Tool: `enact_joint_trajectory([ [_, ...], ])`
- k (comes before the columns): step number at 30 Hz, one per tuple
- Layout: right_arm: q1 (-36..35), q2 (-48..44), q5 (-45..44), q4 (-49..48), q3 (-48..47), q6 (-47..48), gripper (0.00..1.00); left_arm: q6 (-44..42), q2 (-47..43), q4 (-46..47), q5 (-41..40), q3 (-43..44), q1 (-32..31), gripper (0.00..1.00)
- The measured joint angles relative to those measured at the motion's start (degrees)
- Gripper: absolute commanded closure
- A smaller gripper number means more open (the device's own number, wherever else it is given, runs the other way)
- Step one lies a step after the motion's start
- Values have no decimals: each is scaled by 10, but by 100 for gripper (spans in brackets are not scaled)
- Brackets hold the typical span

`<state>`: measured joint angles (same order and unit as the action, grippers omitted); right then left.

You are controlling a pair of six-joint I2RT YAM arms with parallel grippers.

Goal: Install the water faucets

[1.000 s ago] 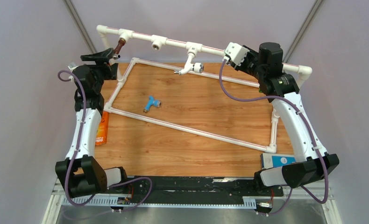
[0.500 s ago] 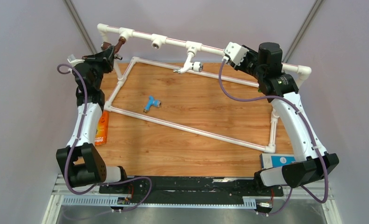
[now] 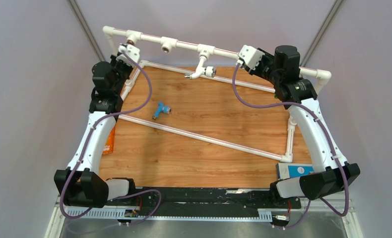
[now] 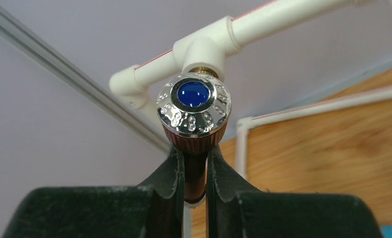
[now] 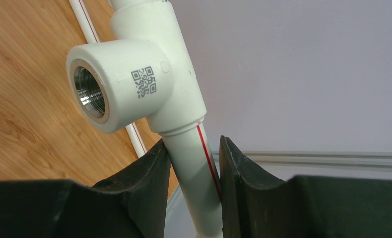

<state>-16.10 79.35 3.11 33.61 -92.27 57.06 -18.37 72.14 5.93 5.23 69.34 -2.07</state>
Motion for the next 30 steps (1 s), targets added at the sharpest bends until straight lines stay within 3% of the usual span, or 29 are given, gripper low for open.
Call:
enact_joint_trajectory([
  [1, 0, 0, 0, 0, 0, 0, 100, -90, -5, -4, -14, -8, -14, 96],
  [3, 0, 0, 0, 1, 0, 0, 100, -225, -7, -19, -33, -12, -31, 79],
  [4, -1, 0, 0, 0, 0, 0, 100, -290, -8, -30, -40, -12, -35, 76],
  [7, -1, 0, 1, 0, 0, 0, 100, -350, -13, -43, -44, -12, -40, 48],
  [12, -2, 0, 2, -1, 0, 0, 100, -355, -32, -92, -27, -14, -47, 26],
  [16, -2, 0, 2, -1, 0, 0, 100, -287, -59, -110, 10, -14, -38, 16],
  [21, -2, 0, 2, -1, 0, 0, 100, -141, -119, -99, 66, -18, 8, 14],
  [24, -2, 0, 2, -1, 0, 0, 100, 7, -152, -72, 89, -20, 51, 7],
  [30, -2, 0, 2, -1, 0, 0, 100, 367, -196, -33, 30, -57, 74, 6],
])
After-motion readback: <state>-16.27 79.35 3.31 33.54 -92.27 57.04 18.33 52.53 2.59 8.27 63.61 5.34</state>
